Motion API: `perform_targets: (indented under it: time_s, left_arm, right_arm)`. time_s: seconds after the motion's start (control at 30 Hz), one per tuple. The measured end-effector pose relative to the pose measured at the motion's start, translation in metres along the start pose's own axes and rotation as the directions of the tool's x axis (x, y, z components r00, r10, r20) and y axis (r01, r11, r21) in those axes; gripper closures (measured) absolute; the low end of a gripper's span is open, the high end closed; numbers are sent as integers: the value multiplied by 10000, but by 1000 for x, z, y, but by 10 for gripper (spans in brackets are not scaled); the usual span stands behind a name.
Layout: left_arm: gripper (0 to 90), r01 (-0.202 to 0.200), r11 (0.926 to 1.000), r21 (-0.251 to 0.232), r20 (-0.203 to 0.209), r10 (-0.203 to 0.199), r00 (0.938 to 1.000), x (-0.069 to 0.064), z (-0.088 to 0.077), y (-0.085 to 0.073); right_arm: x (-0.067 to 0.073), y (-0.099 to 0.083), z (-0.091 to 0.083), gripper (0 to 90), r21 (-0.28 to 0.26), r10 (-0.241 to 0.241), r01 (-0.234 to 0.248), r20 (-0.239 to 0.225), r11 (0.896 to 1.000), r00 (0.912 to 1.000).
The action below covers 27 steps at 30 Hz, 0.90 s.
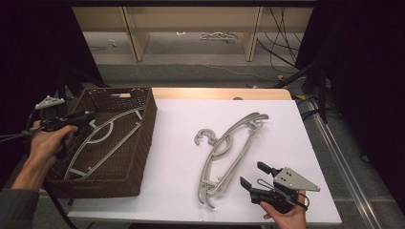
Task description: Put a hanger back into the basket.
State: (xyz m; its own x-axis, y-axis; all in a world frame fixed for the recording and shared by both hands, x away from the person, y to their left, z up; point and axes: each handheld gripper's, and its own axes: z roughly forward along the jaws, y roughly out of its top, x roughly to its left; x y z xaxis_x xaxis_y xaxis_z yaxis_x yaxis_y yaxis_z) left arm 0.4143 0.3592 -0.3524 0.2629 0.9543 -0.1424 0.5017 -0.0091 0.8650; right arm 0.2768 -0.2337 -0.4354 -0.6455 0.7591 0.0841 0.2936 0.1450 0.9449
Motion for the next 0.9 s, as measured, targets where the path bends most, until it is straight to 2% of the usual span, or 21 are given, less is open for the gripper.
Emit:
perform_targets:
  time_s: [0.1, 0.13, 0.3, 0.4, 0.6, 0.73, 0.87, 0.9]
  left_arm:
    - [494, 529, 9976, -438, 509, -506, 9974, -12, -5, 0]
    - [478, 647, 9966, -504, 568, -619, 9965, -17, -6, 0]
    - [406, 524, 9951, -834, 1016, -438, 9939, -46, -8, -2]
    - [388, 542, 9929, -1061, 1233, -409, 9915, -62, -8, -5]
    - [349, 525, 9914, -1195, 1566, -334, 9871, -84, 0, -13]
    - [318, 567, 9911, -1207, 1946, -323, 9803, -99, 2, -17]
    - [293, 231, 9918, -1256, 2199, 51, 9755, -118, 4, -19]
    - [295, 189, 9917, -1271, 2334, 114, 9723, -123, 4, -19]
  right_arm:
    - [0, 0, 0, 219, 2, 59, -59, -11, 10000, 10000]
    - [0, 0, 0, 219, -68, -5, 5, 34, 10000, 10000]
    - [1, 0, 0, 217, -39, 69, -69, 26, 10000, 10000]
    - [0, 0, 0, 216, -197, 43, -42, 43, 9998, 10000]
    - [0, 0, 0, 216, -235, 88, -89, -41, 9997, 10000]
    - [0, 0, 1, 215, -237, 124, -125, -40, 9996, 9999]
    - [0, 0, 0, 215, -246, 75, -76, -32, 9997, 10000]
    - [0, 0, 0, 215, -243, 79, -80, -34, 9997, 10000]
